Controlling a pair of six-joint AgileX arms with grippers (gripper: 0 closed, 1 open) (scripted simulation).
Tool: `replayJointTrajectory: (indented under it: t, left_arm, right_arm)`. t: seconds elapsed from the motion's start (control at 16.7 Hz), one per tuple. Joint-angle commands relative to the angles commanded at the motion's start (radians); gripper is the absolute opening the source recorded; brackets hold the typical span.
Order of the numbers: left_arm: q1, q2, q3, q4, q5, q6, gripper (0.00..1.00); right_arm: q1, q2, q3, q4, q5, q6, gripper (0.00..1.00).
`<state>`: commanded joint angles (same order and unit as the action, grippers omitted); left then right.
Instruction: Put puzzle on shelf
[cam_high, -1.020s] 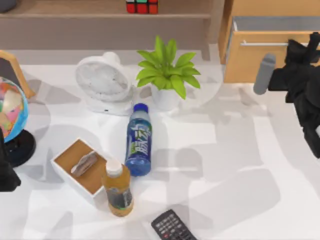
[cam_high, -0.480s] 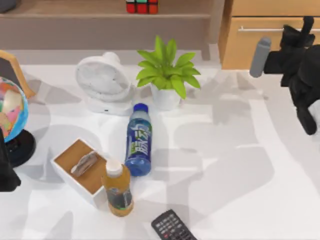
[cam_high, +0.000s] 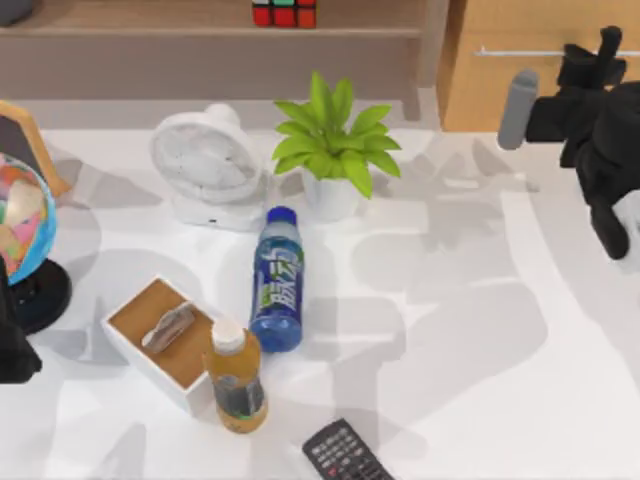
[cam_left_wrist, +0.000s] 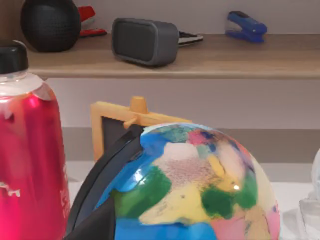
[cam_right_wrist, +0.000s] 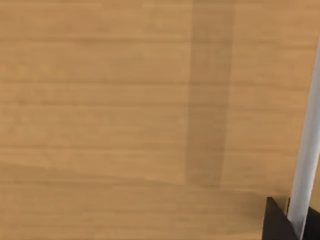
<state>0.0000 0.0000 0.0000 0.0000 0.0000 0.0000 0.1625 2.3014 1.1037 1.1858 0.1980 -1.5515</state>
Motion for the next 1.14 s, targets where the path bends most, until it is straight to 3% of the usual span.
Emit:
replayJointTrajectory:
  t: [0.78, 1.14]
  left_arm:
    - [0.0, 0.0, 0.0, 0.0, 0.0, 0.0, 1.0]
    - [0.0, 0.0, 0.0, 0.0, 0.0, 0.0, 1.0]
  right_arm:
    - [0.0, 0.0, 0.0, 0.0, 0.0, 0.0, 0.98]
    - [0.0, 0.0, 0.0, 0.0, 0.0, 0.0, 1.0]
